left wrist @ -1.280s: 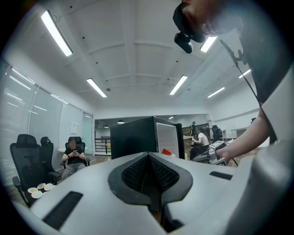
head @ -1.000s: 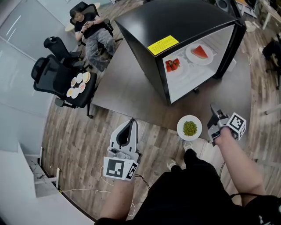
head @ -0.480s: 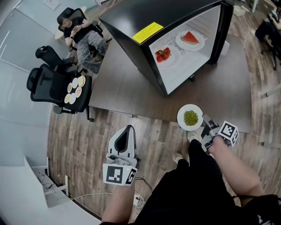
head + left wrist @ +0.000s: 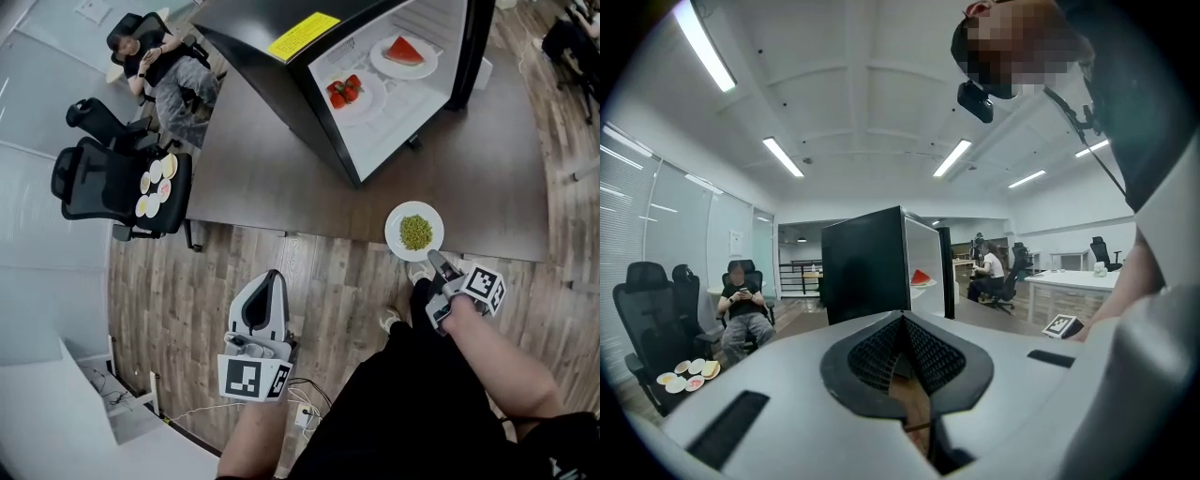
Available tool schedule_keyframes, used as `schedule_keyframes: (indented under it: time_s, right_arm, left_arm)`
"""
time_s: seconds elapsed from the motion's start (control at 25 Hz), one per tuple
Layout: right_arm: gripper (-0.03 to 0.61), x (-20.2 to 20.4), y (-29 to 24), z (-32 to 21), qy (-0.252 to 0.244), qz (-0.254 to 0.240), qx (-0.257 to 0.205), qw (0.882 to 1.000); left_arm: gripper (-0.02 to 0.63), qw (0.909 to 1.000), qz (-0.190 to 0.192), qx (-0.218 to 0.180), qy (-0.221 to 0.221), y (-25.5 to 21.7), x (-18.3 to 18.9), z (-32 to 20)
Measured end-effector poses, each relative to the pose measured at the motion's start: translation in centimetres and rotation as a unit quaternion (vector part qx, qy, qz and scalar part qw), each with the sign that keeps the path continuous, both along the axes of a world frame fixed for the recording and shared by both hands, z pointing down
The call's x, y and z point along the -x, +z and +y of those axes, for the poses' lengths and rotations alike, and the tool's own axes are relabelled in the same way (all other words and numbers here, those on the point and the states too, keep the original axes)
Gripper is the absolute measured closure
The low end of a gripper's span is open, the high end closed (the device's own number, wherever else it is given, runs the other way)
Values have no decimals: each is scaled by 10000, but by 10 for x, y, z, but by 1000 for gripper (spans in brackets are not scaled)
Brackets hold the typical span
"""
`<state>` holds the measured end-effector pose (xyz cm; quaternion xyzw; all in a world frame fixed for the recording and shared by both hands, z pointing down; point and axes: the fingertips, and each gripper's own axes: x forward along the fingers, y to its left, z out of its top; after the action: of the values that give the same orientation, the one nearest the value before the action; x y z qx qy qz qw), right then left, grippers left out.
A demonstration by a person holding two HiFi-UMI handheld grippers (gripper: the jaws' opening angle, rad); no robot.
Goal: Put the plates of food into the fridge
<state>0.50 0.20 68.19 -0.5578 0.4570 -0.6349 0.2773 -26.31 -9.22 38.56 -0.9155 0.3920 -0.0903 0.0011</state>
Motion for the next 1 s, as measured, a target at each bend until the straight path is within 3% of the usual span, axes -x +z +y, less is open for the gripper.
schedule_keyframes:
  time_s: [0.52, 1.0]
  right_arm:
    - [439, 14, 46, 7, 127, -182, 207, 9995]
    - [463, 12, 52, -20, 33, -297, -77, 9995]
  left_arm:
    - [609, 9996, -254, 87, 25, 15, 12, 6]
    - [609, 9995, -248, 199, 85, 20, 2, 4]
